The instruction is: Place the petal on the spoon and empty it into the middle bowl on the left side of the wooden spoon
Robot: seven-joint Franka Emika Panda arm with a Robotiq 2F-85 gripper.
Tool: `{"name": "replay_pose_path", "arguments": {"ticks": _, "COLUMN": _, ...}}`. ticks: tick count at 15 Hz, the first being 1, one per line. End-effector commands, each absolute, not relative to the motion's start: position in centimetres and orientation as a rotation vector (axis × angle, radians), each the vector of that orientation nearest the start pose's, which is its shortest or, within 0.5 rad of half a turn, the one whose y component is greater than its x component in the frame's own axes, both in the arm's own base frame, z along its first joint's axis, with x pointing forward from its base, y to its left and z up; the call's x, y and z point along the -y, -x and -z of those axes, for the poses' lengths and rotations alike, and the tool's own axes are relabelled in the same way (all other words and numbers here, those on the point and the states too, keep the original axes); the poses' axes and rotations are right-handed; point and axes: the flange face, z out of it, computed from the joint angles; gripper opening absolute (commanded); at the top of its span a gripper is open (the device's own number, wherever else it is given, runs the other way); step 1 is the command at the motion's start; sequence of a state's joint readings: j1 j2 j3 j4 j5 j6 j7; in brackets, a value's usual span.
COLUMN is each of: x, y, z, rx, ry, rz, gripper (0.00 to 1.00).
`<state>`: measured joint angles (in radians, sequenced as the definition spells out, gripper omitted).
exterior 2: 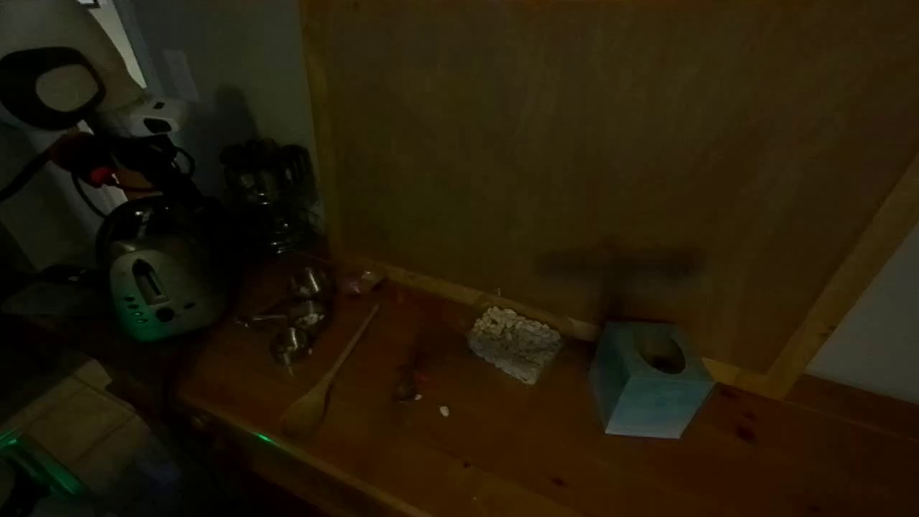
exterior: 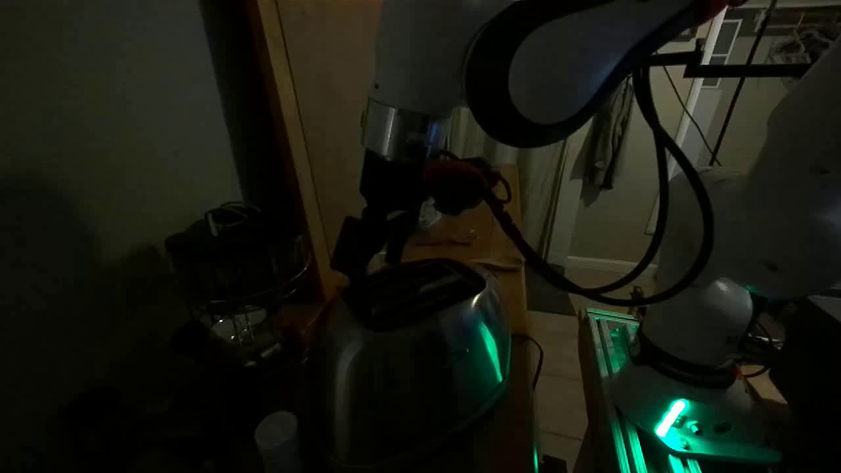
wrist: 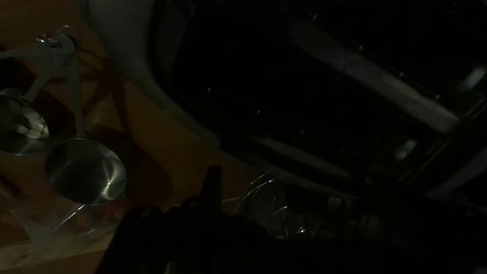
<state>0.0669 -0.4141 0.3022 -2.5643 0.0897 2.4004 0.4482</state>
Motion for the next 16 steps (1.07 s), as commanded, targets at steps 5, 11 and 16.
{"name": "replay_pose_path", "arguments": {"ticks": 5, "x": -15.6, "y": -39.9, "z": -42.5, "rx": -0.227, "ry": 3.068, "rz": 0.366, "gripper": 1.0}}
{"name": "replay_pose_path", "arguments": {"ticks": 11, "x": -14.1, "y": -40.3, "z": -45.9, "rx": -0.25, "ry": 3.056, "rz": 0.478, "gripper": 1.0}}
{"name": "replay_pose_path", "arguments": {"ticks": 16, "x": -11.9, "y": -40.1, "z": -49.8, "rx": -0.342, "ry": 3.085, "rz": 0.561, "gripper": 1.0}}
